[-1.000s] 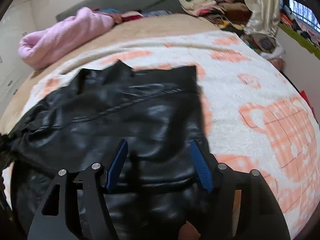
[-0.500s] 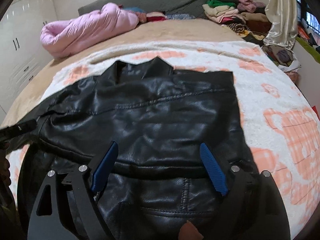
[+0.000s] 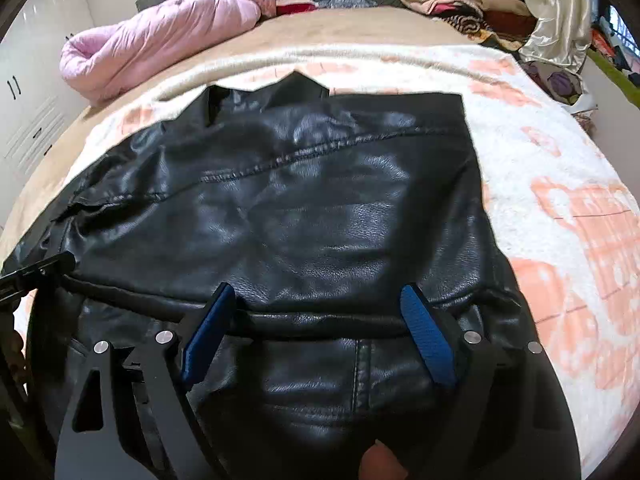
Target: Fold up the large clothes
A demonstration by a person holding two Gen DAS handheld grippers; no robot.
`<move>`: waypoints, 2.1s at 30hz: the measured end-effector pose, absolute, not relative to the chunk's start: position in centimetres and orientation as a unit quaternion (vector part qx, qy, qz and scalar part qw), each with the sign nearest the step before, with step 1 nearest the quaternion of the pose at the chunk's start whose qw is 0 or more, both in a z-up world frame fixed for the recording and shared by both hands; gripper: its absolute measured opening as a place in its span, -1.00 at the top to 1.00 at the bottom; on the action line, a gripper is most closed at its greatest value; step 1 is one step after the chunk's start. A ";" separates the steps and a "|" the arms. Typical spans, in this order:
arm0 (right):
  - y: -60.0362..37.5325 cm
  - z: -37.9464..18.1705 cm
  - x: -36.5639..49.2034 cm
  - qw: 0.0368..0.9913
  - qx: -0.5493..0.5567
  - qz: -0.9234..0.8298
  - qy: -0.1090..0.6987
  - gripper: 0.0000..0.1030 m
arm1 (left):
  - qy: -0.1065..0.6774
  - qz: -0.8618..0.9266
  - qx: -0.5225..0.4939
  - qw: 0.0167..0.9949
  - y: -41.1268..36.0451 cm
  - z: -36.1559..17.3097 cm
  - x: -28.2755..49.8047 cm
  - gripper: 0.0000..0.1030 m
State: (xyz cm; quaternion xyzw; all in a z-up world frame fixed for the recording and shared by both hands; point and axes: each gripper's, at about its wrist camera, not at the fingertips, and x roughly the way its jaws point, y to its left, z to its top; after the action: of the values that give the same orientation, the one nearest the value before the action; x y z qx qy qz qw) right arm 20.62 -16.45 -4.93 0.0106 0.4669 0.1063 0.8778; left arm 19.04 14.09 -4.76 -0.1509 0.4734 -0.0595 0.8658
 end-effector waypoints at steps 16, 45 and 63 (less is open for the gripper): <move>-12.0 0.3 16.4 0.900 0.001 0.167 0.403 -0.92 | 0.444 0.032 -0.150 0.883 16.9 -1.1 16.1 -0.82; 4.6 4.7 15.1 0.884 -0.073 0.296 0.355 -0.92 | 0.382 0.211 -0.241 0.867 29.2 1.1 10.3 -0.82; 12.4 4.3 14.8 0.859 -0.116 0.350 0.354 -0.92 | 0.363 0.366 -0.303 0.801 36.5 -0.4 6.4 -0.82</move>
State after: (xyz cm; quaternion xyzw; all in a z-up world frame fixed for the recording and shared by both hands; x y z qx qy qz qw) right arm 14.76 12.38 4.30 -0.1156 0.3539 0.3503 0.8595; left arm 6.41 36.52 -0.43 -0.3034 0.3633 0.3659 0.8013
